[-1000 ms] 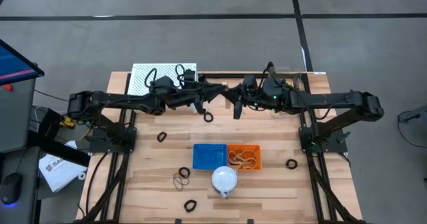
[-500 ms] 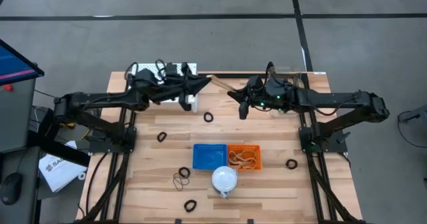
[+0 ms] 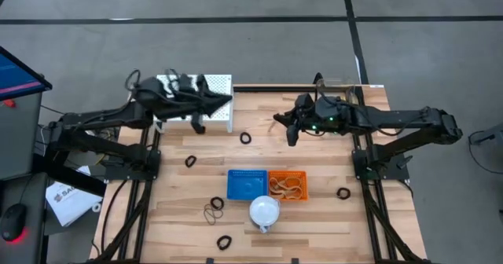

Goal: Pick & Place Office Desk Supplies
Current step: Put the brown rubber band into the orange basket

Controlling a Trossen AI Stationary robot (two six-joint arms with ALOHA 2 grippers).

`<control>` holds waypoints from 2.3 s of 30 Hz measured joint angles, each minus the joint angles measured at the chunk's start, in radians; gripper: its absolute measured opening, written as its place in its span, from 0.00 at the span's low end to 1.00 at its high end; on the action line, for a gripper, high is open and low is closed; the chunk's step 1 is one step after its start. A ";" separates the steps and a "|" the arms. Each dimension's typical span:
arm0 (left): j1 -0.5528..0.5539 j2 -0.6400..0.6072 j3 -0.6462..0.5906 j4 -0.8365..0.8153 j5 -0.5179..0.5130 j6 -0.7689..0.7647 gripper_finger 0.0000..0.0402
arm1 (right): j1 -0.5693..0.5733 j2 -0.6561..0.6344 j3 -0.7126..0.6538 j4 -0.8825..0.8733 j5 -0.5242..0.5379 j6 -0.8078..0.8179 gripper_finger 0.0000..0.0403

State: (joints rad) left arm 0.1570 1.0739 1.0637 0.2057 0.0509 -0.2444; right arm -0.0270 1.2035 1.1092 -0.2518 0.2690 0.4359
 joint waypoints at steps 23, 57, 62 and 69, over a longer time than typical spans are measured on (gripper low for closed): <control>0.000 -0.066 0.002 -0.177 0.006 0.000 0.01 | 0.318 -0.019 -0.136 -0.264 0.028 0.559 0.00; -0.004 -0.066 0.001 -0.191 0.163 -0.007 0.01 | 0.491 0.307 -0.251 0.030 0.153 0.951 0.02; -0.020 -0.066 0.001 -0.192 0.167 -0.007 0.01 | 0.448 0.300 -0.250 0.021 0.086 0.991 0.15; -0.047 -0.066 0.001 -0.192 0.168 -0.007 0.01 | 0.380 0.300 -0.250 0.022 -0.036 0.991 0.38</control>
State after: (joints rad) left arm 0.1103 1.0077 1.0649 0.0142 0.2188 -0.2516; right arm 0.3525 1.5032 0.8589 -0.2302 0.2328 1.4272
